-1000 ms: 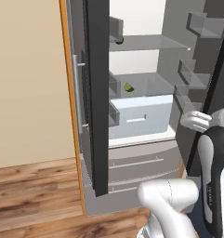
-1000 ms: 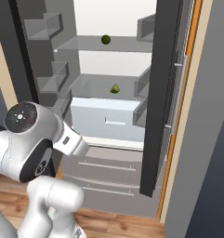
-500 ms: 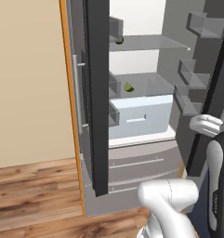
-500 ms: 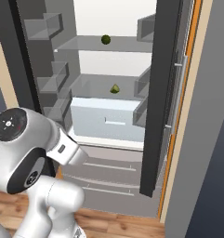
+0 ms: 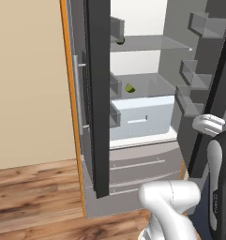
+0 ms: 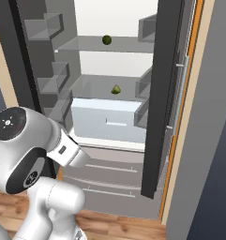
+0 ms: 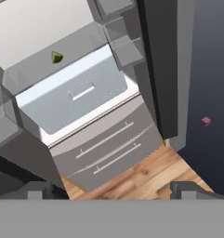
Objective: Take the lemon wedge from the fridge and place it on the plate with fish on the dining counter.
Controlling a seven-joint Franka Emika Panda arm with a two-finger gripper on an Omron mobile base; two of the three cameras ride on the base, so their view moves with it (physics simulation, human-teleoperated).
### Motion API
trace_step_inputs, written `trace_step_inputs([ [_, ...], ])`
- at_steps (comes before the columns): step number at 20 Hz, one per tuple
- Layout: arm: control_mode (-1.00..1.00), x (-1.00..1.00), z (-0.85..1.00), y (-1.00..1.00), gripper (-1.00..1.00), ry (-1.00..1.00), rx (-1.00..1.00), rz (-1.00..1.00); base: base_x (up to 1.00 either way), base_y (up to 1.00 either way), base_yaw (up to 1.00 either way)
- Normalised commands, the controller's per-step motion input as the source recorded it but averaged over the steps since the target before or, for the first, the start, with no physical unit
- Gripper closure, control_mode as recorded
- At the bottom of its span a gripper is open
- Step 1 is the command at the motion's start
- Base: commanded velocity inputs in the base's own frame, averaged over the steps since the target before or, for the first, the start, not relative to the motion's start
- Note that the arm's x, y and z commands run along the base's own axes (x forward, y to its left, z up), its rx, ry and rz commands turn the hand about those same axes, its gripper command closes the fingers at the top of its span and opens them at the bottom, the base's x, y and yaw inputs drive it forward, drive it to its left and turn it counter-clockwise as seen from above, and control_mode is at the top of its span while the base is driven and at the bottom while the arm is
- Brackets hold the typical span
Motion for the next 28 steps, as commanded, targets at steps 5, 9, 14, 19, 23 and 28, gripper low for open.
trace_step_inputs([
  [5, 1.00, 0.00, 0.00, 0.00, -1.00, 0.00, 0.00, 0.00, 0.10, -0.21, -0.06],
  [9, 1.00, 0.00, 0.00, 0.00, -1.00, 0.00, 0.00, 0.00, 0.78, -0.09, -0.03],
  [14, 1.00, 0.00, 0.00, 0.00, -1.00, 0.00, 0.00, 0.00, 0.94, -0.03, -0.06],
  [19, 1.00, 0.00, 0.00, 0.00, -1.00, 0.00, 0.00, 0.00, 0.96, -0.02, -0.05],
  [23, 1.00, 0.00, 0.00, 0.00, -1.00, 0.00, 0.00, 0.00, 0.53, -0.22, 0.00],
  [28, -1.00, 0.28, 0.00, -0.01, -1.00, 0.01, 0.00, 0.01, 0.19, -0.06, 0.00],
])
